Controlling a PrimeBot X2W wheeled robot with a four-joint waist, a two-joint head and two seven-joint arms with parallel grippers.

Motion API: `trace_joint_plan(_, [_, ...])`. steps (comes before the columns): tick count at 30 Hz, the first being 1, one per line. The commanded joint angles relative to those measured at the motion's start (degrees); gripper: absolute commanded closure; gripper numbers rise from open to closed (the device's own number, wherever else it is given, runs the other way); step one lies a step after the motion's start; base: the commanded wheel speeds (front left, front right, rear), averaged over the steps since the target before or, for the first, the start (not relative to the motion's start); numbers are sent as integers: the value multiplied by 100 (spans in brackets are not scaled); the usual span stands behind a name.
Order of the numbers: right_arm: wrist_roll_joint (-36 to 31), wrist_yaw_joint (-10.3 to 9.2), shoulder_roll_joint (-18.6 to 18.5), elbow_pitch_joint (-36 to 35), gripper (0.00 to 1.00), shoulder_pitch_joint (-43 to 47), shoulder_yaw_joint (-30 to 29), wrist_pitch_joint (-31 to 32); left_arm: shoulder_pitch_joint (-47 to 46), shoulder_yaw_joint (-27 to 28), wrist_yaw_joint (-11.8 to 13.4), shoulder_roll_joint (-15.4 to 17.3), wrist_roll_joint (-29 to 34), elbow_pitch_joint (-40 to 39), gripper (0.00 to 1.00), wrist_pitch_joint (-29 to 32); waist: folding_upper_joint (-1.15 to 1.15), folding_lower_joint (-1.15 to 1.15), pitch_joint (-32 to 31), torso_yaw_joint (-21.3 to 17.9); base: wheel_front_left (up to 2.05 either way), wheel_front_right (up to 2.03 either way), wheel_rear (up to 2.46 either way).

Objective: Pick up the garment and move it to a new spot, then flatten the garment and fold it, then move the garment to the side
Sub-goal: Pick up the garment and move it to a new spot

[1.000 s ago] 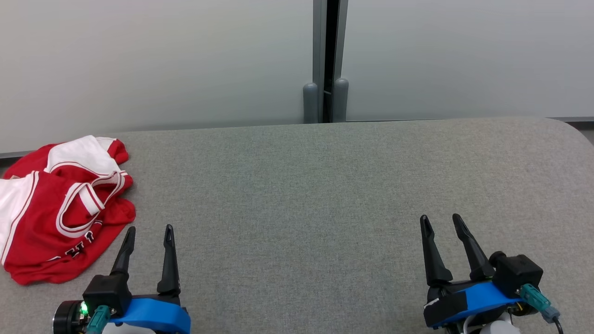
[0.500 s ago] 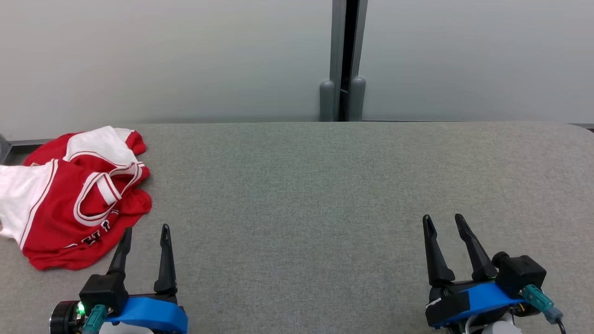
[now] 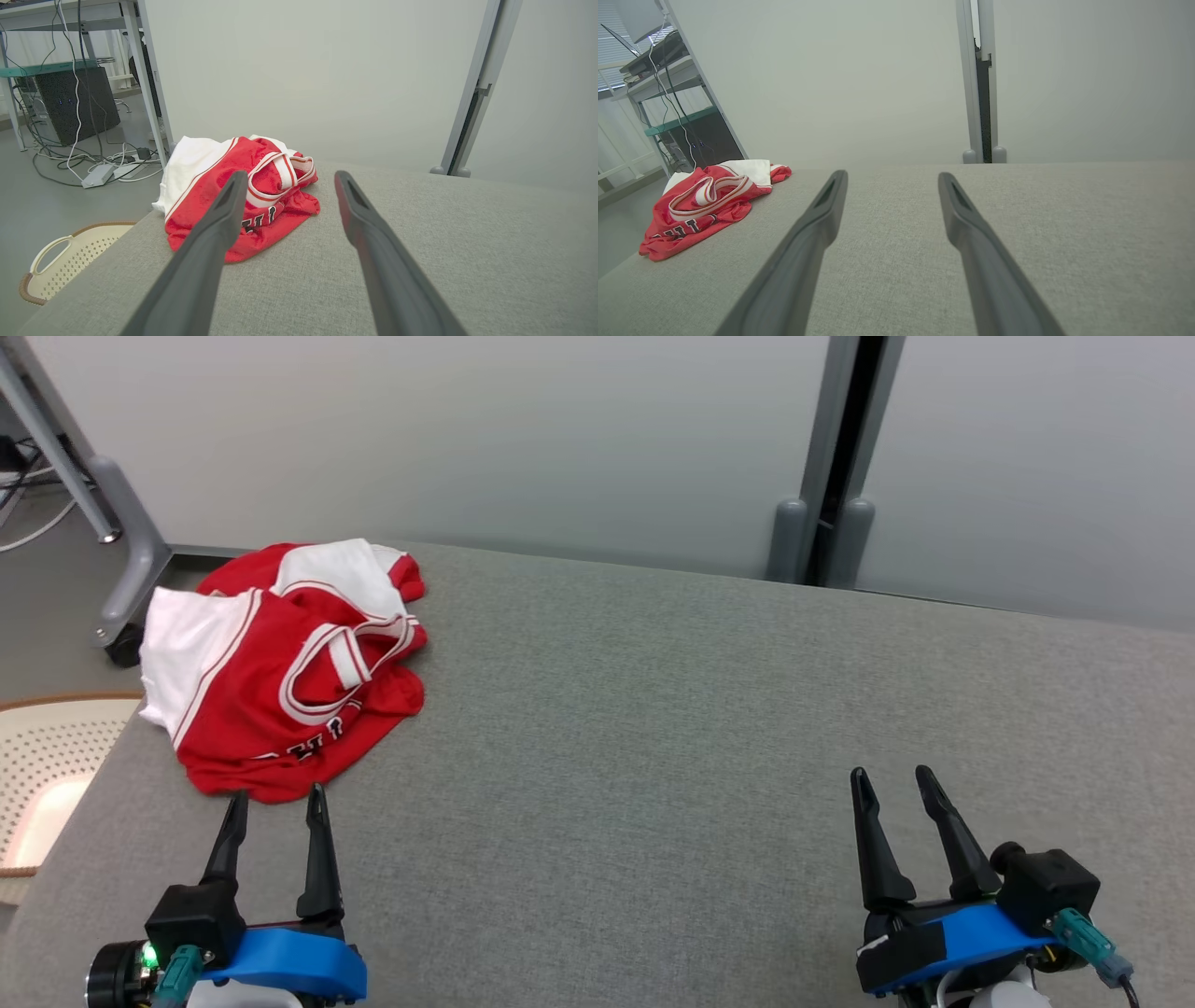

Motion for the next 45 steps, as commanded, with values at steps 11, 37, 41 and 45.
trace_joint_plan(11, [-24, -1, -20, -4, 0, -83, 25, -6, -35, 142, 27, 22, 54, -63, 0, -20, 0, 0, 128, 1013, 0, 0, 0])
trace_joint_plan(37, [-214, -1, -41, -9, 0, -302, 90, -6, -371, 452, -64, 57, 113, -202, 0, -19, 0, 0, 494, 982, 0, 0, 0])
trace_joint_plan(41, [-283, 0, -122, -80, 0, -463, 148, -6, -912, 523, -153, 135, 157, -178, 0, -20, 0, 0, 797, 707, 0, 0, 0])
trace_joint_plan(45, [-319, 0, -272, -181, 0, -703, 225, -6, -1621, 656, -235, 277, 157, -34, 0, -19, 0, 0, 1204, 388, 0, 0, 0])
